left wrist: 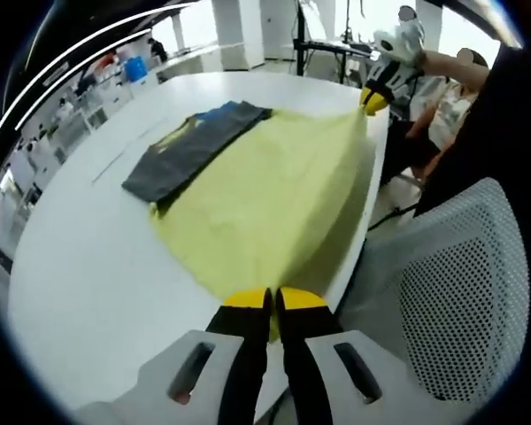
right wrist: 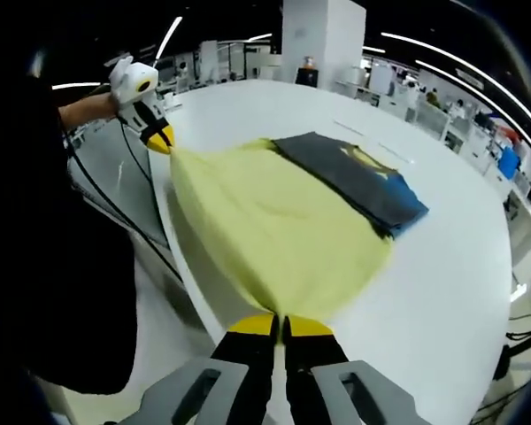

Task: Fold the garment on the visible template until the final outline fits inside the template.

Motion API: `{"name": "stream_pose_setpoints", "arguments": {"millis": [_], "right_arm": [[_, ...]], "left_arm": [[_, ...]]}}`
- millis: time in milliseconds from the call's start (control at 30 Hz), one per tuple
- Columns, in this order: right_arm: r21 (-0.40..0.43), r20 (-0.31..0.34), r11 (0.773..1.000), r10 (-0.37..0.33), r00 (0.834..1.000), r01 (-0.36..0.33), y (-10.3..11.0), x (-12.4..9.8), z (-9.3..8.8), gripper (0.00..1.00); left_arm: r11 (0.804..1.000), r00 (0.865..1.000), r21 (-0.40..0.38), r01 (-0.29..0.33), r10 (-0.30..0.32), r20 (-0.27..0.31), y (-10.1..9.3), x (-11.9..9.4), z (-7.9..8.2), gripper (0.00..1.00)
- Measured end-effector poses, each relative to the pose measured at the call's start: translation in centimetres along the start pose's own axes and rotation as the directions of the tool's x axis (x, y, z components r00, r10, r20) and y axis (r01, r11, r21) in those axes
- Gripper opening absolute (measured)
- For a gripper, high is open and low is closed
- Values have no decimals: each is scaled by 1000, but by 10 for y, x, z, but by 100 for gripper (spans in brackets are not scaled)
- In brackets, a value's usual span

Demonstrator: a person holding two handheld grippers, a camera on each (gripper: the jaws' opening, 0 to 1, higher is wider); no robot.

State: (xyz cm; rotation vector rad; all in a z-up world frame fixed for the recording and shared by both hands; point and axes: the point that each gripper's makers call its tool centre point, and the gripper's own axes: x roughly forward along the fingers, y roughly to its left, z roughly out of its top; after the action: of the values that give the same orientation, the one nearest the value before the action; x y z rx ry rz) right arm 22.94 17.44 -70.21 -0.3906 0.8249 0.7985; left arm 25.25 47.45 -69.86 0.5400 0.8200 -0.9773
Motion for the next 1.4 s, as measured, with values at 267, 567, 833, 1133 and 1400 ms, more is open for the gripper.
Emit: {"name": "stream_pose_setpoints", "arguments": {"millis": [267,567,833,1133,1400], "right_arm": [[-26,3,1000,-5,1000,5,8,-9,5,0],[-21,6,1000,-14,1000,14,18,-23,9,0],[-31,3,1000,-5,1000,5,28,-41,18,0],[-69,-28,998,13,1000,-15,26,-38,21,0],[-75,-17,997,-20,1000,19,11,-31,29,0]], "left_arm": [[999,998,16,-31,32,-51,-4,-12,2,1],[999,996,-41,-1,-2,-90,-15,-32,6,1],[999,993,-50,11,-17,-119,-22,-44,8,1],[999,992,-44,9,-15,-125,-13,-42,12,1],[1000,991,-24,-1,-2,-136,-4,-34,19,1]]}}
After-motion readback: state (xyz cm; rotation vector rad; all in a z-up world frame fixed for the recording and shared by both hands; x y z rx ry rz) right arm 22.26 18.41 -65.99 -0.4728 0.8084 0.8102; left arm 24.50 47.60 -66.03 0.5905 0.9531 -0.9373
